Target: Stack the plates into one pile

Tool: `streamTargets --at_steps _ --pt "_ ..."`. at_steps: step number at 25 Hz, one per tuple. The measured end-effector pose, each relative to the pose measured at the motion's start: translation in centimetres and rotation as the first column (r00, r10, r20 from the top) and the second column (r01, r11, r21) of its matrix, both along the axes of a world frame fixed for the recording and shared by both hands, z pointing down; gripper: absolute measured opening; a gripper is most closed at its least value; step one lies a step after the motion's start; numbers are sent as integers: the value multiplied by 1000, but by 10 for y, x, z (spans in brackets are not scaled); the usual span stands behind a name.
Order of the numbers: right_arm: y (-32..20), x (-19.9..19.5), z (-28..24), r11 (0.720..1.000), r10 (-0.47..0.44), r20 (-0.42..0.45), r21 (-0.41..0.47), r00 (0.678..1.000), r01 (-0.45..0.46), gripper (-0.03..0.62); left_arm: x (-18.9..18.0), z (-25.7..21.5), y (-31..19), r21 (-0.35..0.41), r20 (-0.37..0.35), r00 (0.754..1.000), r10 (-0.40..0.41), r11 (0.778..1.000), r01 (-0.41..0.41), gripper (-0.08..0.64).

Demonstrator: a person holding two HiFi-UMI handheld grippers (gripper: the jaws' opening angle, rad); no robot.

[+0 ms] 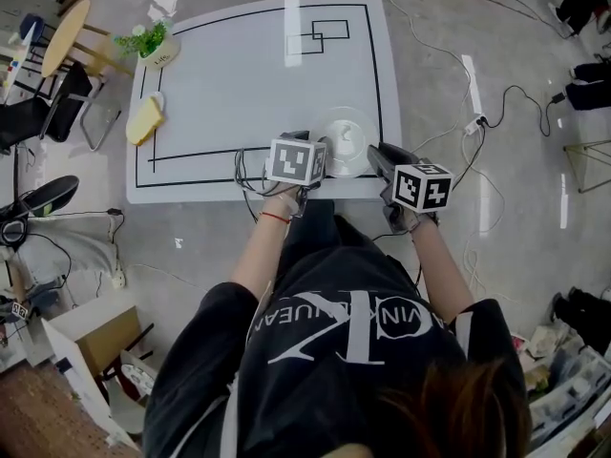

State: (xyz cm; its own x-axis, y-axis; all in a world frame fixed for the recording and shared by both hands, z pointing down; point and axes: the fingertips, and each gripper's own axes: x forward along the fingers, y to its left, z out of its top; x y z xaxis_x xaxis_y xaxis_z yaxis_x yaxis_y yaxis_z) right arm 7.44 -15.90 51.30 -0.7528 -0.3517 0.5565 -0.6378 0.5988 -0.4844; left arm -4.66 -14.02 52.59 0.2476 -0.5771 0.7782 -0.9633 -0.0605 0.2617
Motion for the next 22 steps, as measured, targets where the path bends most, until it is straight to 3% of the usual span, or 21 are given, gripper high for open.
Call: streamTargets --at_steps 6,12,17,20,22 --pt "1 1 13 999 -25 -77 37 997 28 106 2 13 3 -39 8 1000 7 999 -7 171" --pt "-2 2 21 994 -29 -167 101 985 47 109 -8 17 -2 -21 115 993 40 999 -38 167" --pt "0 2 22 991 -39 -188 117 981 62 121 -9 16 0 -19 128 991 34 999 -32 167" --pt "-3 7 19 990 -20 -184 135 983 45 130 -9 11 -2 11 109 994 9 1000 -10 167" --pt "-5 10 18 990 -12 -173 139 985 37 136 -19 5 -3 40 137 990 -24 999 18 165"
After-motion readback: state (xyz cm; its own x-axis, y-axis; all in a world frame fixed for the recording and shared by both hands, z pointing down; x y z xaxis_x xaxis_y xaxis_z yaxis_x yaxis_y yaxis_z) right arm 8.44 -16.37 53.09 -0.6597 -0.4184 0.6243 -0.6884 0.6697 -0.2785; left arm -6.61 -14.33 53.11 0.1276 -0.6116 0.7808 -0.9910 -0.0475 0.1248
